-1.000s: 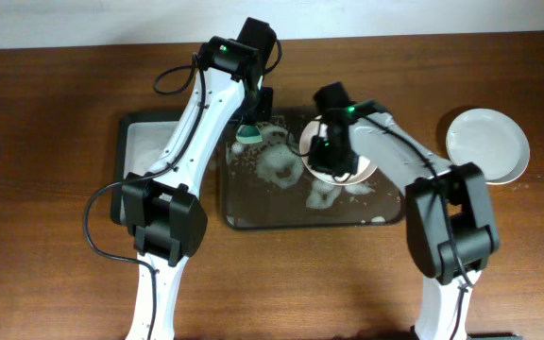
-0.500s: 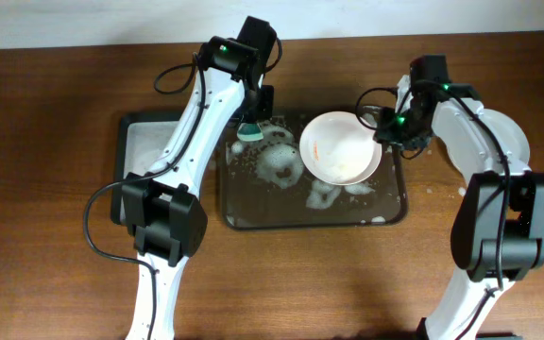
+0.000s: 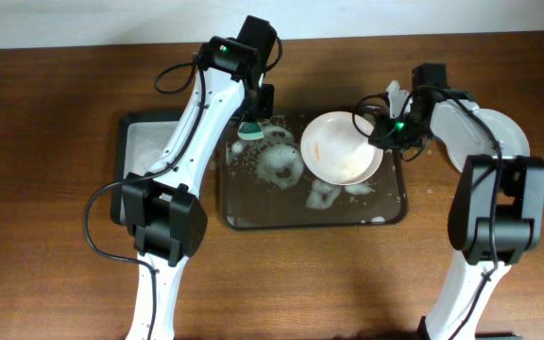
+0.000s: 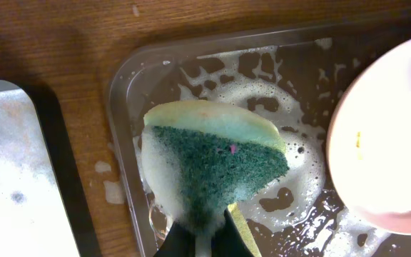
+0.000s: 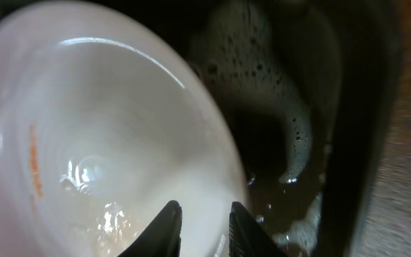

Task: Clean dirty plates on tray and stack at the side
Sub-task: 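Grasp the pink-rimmed plate rim and drag it to the tray centre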

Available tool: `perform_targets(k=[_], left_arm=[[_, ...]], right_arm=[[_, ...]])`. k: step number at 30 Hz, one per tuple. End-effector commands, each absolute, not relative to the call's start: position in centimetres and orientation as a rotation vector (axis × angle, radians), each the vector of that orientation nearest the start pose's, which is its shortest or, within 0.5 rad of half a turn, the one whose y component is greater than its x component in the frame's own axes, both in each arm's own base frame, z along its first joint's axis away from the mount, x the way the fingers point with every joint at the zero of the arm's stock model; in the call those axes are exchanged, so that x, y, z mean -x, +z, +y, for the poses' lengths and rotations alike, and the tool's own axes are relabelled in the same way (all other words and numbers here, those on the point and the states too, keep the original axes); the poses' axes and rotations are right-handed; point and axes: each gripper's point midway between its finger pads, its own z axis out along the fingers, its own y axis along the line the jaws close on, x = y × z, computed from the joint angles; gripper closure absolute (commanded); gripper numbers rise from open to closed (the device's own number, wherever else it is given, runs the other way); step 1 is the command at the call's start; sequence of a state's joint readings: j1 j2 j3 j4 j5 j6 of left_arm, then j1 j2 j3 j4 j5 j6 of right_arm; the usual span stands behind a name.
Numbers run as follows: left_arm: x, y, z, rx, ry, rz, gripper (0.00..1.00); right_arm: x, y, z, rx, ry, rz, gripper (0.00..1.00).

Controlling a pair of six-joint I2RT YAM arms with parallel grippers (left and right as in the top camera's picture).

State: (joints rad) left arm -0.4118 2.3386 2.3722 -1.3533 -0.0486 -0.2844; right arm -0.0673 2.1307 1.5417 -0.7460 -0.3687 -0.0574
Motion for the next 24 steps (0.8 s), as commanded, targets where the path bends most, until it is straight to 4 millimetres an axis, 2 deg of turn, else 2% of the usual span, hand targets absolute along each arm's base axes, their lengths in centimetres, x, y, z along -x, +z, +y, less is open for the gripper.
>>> perform_targets(k=[1, 4, 6, 9, 12, 13, 15, 19, 24], left_arm=[[-46.9, 13.1, -19.4, -0.18, -0.064, 2.89, 0.99], [-46.9, 13.1, -19.4, -0.18, -0.065, 2.889, 0.99], [-46.9, 13.1, -19.4, -0.18, -0.064, 2.889, 0.99], [-46.9, 13.1, -19.4, -0.18, -0.065, 2.889, 0.99], [-46.9, 13.1, -19.4, -0.18, -0.065, 2.889, 0.99], [-46.9, 13.1, -19.4, -0.18, -0.064, 2.889, 0.99], [-46.9, 13.1, -19.4, -0.18, -0.065, 2.889, 0.99], [-46.9, 13.1, -19.4, -0.18, -0.064, 2.889, 0.99], [-46.9, 13.1, -19.4, -0.18, -0.065, 2.889, 0.99]], right_arm=[[-46.0, 1.8, 2.9, 0.061, 0.52, 2.833, 0.74], [-46.1, 1.9, 2.9, 0.061, 0.532, 2.827, 0.72], [-45.9, 2.6, 3.7, 0.076, 0.604, 2.814, 0.72], [-45.9, 5.0, 5.3, 0.161, 0.73, 2.752, 0.7], [-46.5, 7.8, 4.9, 0.172, 0.693, 2.705, 0.7], [-46.7, 8.2, 4.5, 0.166, 0.653, 2.706, 0.7], [-46.9, 8.1, 3.4, 0.152, 0.553, 2.726, 0.7], [-46.3, 6.4, 0.8, 0.102, 0.336, 2.813, 0.7], [-45.7, 4.4, 0.0, 0.083, 0.298, 2.869, 0.71]])
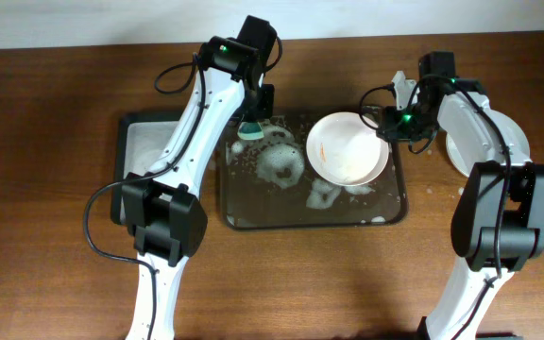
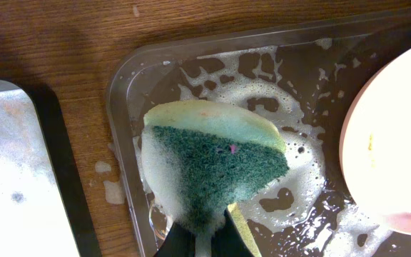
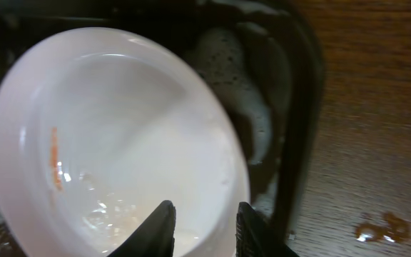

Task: Clean dirty plates on tray and stack at the side
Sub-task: 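Grasp the pink-rimmed plate rim and drag it to the tray centre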

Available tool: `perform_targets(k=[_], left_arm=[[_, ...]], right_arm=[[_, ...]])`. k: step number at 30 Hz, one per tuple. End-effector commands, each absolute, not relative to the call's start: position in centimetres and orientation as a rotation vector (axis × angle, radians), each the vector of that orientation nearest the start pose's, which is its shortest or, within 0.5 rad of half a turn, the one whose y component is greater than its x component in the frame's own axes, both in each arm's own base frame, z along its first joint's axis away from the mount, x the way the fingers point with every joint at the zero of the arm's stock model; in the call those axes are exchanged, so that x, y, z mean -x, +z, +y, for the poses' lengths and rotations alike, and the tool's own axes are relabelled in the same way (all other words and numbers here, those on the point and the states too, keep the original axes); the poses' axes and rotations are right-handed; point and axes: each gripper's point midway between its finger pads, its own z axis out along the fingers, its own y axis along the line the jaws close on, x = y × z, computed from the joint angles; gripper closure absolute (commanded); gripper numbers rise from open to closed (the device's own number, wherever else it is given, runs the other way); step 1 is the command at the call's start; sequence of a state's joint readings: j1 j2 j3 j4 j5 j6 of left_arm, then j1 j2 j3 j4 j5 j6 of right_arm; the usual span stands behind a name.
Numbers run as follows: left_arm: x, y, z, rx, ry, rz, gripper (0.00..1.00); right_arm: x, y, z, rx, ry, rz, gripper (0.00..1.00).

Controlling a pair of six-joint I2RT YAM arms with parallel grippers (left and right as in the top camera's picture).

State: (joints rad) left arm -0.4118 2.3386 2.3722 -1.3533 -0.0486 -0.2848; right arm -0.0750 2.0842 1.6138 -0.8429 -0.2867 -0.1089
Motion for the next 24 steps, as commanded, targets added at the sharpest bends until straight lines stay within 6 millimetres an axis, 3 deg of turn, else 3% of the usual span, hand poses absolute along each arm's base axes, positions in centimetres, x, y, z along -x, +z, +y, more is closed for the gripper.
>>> perform_targets(k=[1, 13, 18, 24], left_arm=[[-46.9, 13.1, -19.4, -0.18, -0.064, 2.889, 0.99], [-46.9, 13.1, -19.4, -0.18, -0.065, 2.888, 0.99], [-47.1, 13.1, -19.5, -0.179, -0.068, 2.882, 0.99], [-47.1, 13.1, -19.5, -0.179, -0.069, 2.881, 0.99]], right_arm=[[-45.6, 3.9, 0.0, 0.081, 0.301, 2.88, 0.71], [-45.1, 1.2, 0.3, 0.074, 0.335, 2.941, 0.77], [-44.5, 0.0, 1.8, 0.072, 0.479, 2.962, 0.84], [-43.9, 1.1, 4.5, -0.061, 0.736, 2.948, 0.9]])
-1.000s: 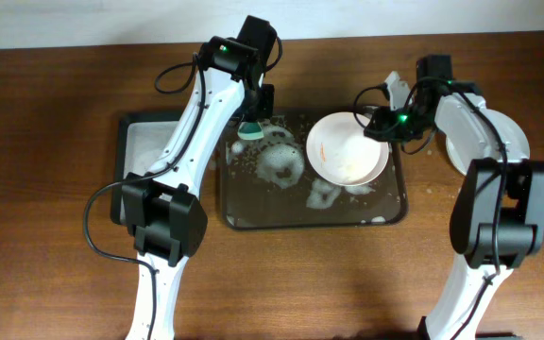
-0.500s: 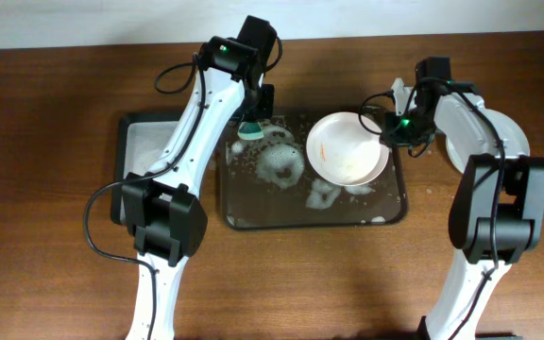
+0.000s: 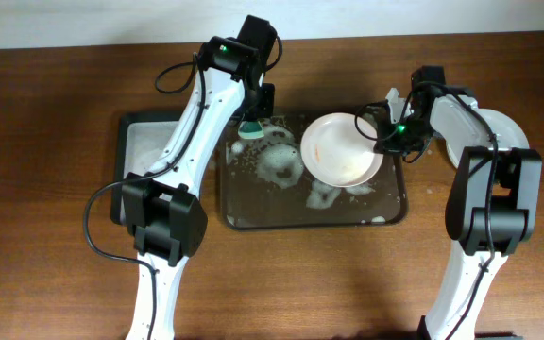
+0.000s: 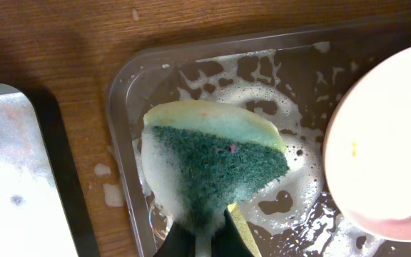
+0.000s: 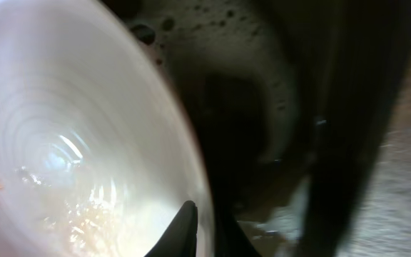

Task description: Clean dirty plates on tray and stack at the side

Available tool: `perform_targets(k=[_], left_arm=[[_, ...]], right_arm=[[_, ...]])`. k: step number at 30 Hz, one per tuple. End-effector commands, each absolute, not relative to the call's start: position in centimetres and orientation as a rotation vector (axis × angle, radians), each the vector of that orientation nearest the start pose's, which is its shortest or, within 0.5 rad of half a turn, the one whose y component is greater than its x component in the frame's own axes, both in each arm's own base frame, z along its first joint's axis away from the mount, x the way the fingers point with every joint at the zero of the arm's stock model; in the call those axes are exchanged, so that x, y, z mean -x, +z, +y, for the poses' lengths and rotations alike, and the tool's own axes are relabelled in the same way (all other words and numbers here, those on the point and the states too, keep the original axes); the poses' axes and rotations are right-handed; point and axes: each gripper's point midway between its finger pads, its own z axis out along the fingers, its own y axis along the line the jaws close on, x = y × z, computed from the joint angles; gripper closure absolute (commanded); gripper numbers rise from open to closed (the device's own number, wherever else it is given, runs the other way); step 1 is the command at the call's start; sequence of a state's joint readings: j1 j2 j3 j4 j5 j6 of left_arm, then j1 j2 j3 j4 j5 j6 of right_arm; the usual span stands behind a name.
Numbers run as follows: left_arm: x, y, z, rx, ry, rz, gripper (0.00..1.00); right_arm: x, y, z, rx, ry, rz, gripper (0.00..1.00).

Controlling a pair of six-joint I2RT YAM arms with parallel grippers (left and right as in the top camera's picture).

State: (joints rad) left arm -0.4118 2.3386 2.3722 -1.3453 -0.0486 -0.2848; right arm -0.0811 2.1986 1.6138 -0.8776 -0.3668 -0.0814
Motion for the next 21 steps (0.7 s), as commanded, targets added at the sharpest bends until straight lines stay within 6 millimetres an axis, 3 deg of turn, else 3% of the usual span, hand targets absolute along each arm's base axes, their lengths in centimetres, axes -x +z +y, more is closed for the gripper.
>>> perform_targets(k=[1, 6, 10, 13, 16, 18, 21], left_arm=[[-47.1, 13.1, -19.5, -0.179, -0.069, 2.88, 0.99], [-47.3, 13.2, -19.6, -0.179, -0.08, 2.873, 0.99], [-47.3, 13.2, -20.3, -0.187, -0.135, 2.874, 0.99], [-47.5, 12.9, -20.5, -0.187, -0.141, 2.871, 0.99], [-47.7, 12.4, -20.6, -0.188, -0.14, 2.874, 0.99], [-47.7, 12.1, -20.6, -0.188, -0.138, 2.879, 0.99], [-47.6, 11.5, -20.7, -0.191, -0.146, 2.895, 0.99]], right_arm=[[-43.7, 1.3, 4.9, -0.088, 0.774, 2.949, 0.9], [-42.4, 1.4, 6.6, -0.136, 0.829, 3.007, 0.95], [-40.7, 2.1, 4.5, -0.204, 0.696, 3.13, 0.95], [-40.8, 2.5, 5.9, -0.187, 0.786, 3.106, 0.95], [-41.1, 2.4, 7.7, -0.102, 0.761, 3.101, 0.94], [-41.7, 1.7, 8.5, -0.104, 0.656, 3.099, 0.85], [-42.6, 1.0, 9.0, -0.113, 0.469, 3.092, 0.83]])
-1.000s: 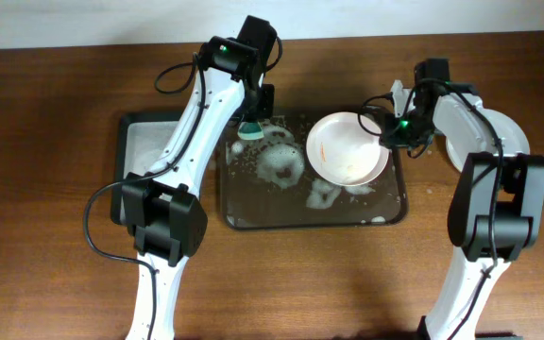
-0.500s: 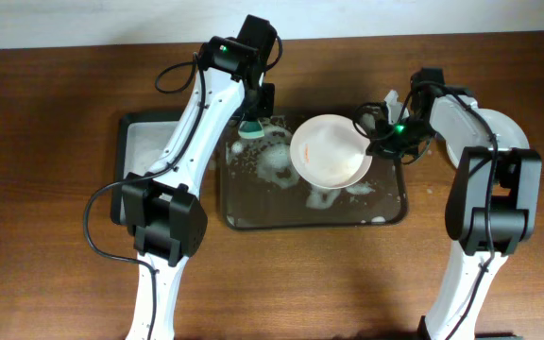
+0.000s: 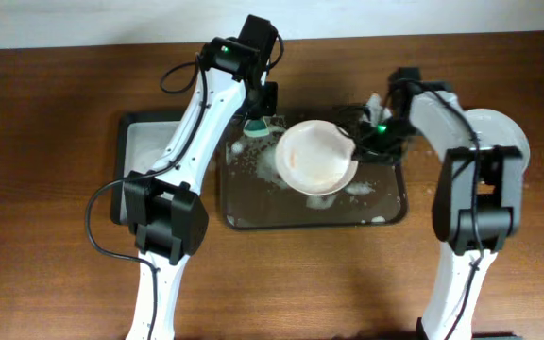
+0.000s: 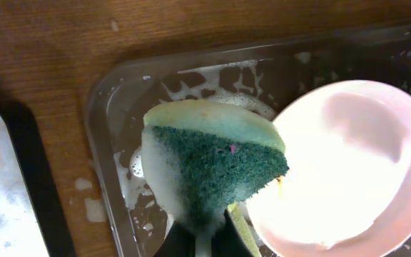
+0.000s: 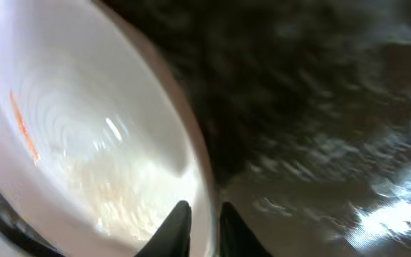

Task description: Clean dirty plates on tray and stack at the side

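A white plate (image 3: 316, 158) with an orange smear hangs tilted over the middle of the clear soapy tray (image 3: 314, 225). My right gripper (image 3: 359, 142) is shut on its right rim; the wrist view shows the fingers (image 5: 202, 221) pinching the plate (image 5: 84, 143) edge. My left gripper (image 3: 258, 121) is shut on a foamy green-and-yellow sponge (image 4: 212, 168) at the tray's back left corner. The sponge's right edge overlaps the plate (image 4: 341, 185) in the left wrist view; contact cannot be told. The left fingers (image 4: 205, 239) show only as dark tips.
A clean white plate (image 3: 499, 132) lies on the table at the far right, partly behind my right arm. A black tray with a white cloth (image 3: 144, 146) sits left of the soapy tray. Foam and water (image 3: 366, 194) cover the tray floor.
The plate, held by my right gripper, has moved left from the tray's right side to its middle, now next to the sponge. The left gripper with the sponge has shifted slightly.
The right gripper's fingers straddled the plate's rim at the tray's right end. Then they stood wider and further back with the plate lying flatter. Then they were shut on the rim, and now the plate is at the middle by the sponge, which stayed at the back left.
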Available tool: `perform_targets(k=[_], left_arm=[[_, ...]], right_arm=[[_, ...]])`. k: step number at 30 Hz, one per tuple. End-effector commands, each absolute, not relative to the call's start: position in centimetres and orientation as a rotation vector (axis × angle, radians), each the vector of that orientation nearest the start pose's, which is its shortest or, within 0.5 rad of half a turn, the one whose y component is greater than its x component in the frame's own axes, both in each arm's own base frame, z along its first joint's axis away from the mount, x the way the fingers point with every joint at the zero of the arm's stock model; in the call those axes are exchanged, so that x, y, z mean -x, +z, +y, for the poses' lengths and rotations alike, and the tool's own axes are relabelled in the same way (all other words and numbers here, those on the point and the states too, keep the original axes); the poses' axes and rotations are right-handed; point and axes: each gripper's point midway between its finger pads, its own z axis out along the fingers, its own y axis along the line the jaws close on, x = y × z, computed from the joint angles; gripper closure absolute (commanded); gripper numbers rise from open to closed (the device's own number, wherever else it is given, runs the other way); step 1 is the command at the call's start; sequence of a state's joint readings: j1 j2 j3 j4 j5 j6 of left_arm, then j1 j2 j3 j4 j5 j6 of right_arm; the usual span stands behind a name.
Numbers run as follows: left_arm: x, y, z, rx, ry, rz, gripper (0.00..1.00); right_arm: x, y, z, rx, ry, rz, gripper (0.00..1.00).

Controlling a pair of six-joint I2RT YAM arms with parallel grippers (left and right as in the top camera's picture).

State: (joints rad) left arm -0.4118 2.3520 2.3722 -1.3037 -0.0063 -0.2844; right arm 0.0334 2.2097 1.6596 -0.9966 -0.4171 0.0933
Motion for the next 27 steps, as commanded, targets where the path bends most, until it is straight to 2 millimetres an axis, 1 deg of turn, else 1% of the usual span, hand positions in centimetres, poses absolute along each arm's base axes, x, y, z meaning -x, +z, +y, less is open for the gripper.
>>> perform_targets(k=[1, 3, 4, 7, 10, 12, 14, 17, 20, 24, 27], left_arm=[[-47.4, 11.2, -21.0, -0.196, -0.169, 2.906, 0.99], [-47.0, 10.4, -21.5, -0.203, -0.208, 2.938, 0.99], [-46.9, 10.1, -21.6, -0.205, -0.216, 2.948, 0.99], [-46.6, 9.0, -21.8, -0.208, -0.227, 2.979, 0.99], [-46.8, 9.0, -21.8, -0.209, -0.23, 2.973, 0.99], [-46.8, 9.0, -22.0, -0.228, -0.239, 2.968, 0.99], [-46.5, 9.2, -22.9, -0.322, -0.316, 2.961, 0.99], [-46.7, 9.3, -23.3, -0.355, -0.346, 2.943, 0.99], [-47.0, 8.8, -23.5, -0.355, -0.347, 2.937, 0.99], [-47.1, 7.2, -23.5, -0.35, -0.34, 2.965, 0.99], [-46.6, 5.2, -23.9, -0.356, -0.329, 3.007, 0.99]], right_arm=[[-42.8, 1.0, 9.6, -0.09, 0.467, 3.083, 0.84], [-43.1, 1.0, 10.4, -0.079, 0.469, 3.066, 0.94], [-43.2, 1.0, 10.5, -0.081, 0.471, 3.062, 0.96], [-43.2, 0.8, 10.7, -0.08, 0.471, 3.058, 0.96], [-42.6, 0.2, 10.6, -0.083, 0.475, 3.072, 0.96], [-42.5, -0.2, 11.0, -0.081, 0.506, 3.067, 0.96], [-42.6, -0.2, 11.4, -0.075, 0.549, 3.052, 0.96], [-42.7, -0.2, 11.7, -0.064, 0.553, 3.046, 0.96], [-42.9, -0.2, 11.9, -0.055, 0.552, 3.037, 0.96], [-43.1, -0.1, 11.9, -0.054, 0.549, 3.029, 0.96], [-43.2, -0.1, 11.9, -0.053, 0.551, 3.025, 0.96]])
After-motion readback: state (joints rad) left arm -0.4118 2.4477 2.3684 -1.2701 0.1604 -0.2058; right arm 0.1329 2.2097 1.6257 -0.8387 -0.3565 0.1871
